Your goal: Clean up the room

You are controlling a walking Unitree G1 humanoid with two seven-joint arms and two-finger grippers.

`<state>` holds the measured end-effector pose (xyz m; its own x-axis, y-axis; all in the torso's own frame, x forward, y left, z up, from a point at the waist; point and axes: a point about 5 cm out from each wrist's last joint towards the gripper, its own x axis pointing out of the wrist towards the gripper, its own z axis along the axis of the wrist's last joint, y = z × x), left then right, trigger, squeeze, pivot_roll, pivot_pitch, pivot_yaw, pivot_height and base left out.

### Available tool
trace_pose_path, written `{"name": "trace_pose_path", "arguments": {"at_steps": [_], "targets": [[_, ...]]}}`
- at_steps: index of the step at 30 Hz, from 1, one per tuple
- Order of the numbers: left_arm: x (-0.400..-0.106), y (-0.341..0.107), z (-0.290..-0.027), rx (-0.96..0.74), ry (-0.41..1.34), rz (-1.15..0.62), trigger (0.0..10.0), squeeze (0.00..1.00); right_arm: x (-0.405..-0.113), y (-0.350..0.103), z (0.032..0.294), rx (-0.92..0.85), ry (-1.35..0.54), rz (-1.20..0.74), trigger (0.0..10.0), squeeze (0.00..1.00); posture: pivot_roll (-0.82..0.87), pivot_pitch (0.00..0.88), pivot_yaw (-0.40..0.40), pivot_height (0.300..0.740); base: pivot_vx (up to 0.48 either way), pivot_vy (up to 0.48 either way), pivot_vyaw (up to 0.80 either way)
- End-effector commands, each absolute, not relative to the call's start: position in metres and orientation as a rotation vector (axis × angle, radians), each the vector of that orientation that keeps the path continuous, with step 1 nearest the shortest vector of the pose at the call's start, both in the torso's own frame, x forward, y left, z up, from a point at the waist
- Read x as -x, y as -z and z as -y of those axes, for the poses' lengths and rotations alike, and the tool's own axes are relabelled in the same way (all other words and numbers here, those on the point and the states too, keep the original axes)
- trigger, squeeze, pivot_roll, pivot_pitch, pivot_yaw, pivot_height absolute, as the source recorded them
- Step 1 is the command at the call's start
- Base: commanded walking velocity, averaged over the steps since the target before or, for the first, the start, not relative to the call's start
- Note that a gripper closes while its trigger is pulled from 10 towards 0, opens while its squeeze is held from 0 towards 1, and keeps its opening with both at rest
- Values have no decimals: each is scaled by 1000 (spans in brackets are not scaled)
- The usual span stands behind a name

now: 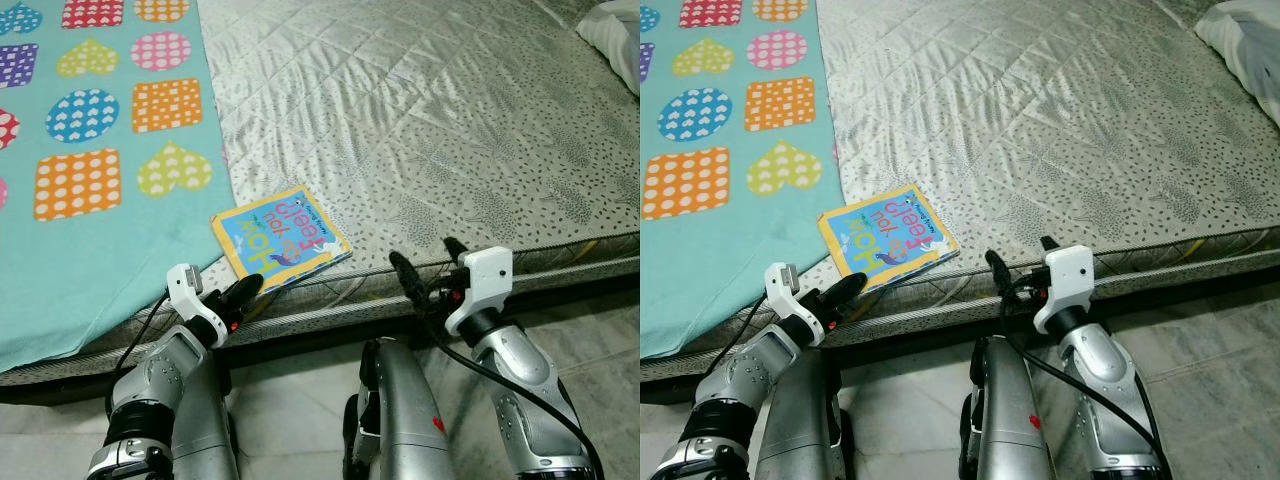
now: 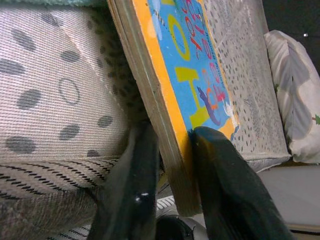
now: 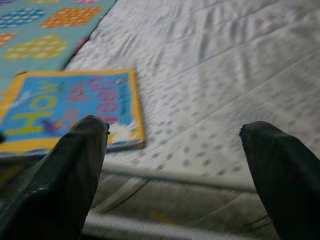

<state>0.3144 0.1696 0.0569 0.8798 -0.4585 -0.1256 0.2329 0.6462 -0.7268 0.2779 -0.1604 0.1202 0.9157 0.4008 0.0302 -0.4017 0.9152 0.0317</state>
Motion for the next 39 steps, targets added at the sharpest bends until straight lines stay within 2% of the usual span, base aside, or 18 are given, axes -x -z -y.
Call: {"name": "trace_pose_path", "arguments": {"at_steps": [1, 7, 13, 18, 23, 25, 27, 30, 34, 39], "targets": [[-313, -55, -169, 774, 416, -316, 0, 0, -270, -119, 156, -66, -484, 9, 10000, 0, -49, 284, -72, 552, 0, 0, 0], [-314, -59, -168, 770, 437, -292, 0, 0, -264, -117, 153, -95, -553, -14, 10000, 0, -50, 284, -71, 552, 0, 0, 0], [-319, -72, -166, 710, 451, -212, 0, 0, -272, -97, 177, -122, -490, -106, 10000, 0, -44, 278, -68, 552, 0, 0, 0], [-320, -89, -167, 624, 433, -125, 0, 0, -281, -98, 161, -143, -441, -126, 10000, 0, -33, 266, -61, 552, 0, 0, 0], [-311, -99, -165, 527, 393, -49, 0, 0, -289, -105, 154, -66, -348, -95, 10000, 0, -9, 241, -46, 552, 0, 0, 0], [-304, -109, -163, 488, 372, -2, 0, 0, -293, -110, 150, -129, -294, -74, 10000, 0, 1, 235, -43, 552, 0, 0, 0], [-301, -114, -163, 480, 356, 14, 0, 0, -293, -114, 146, -155, -363, -46, 10000, 0, 11, 231, -43, 552, 0, 0, 0], [-292, -129, -165, 466, 288, 55, 0, 0, -296, -118, 145, -84, -334, -15, 10000, 0, 47, 218, -40, 552, 0, 0, 0], [-286, -138, -169, 446, 226, 85, 0, 0, -297, -117, 139, -96, -333, -28, 10000, 0, 64, 210, -36, 552, 0, 0, 0], [-273, -135, -174, 392, 124, 74, 0, 0, -302, -124, 133, -215, -300, -9, 10000, 0, 86, 196, -25, 552, 0, 0, 0]]}}
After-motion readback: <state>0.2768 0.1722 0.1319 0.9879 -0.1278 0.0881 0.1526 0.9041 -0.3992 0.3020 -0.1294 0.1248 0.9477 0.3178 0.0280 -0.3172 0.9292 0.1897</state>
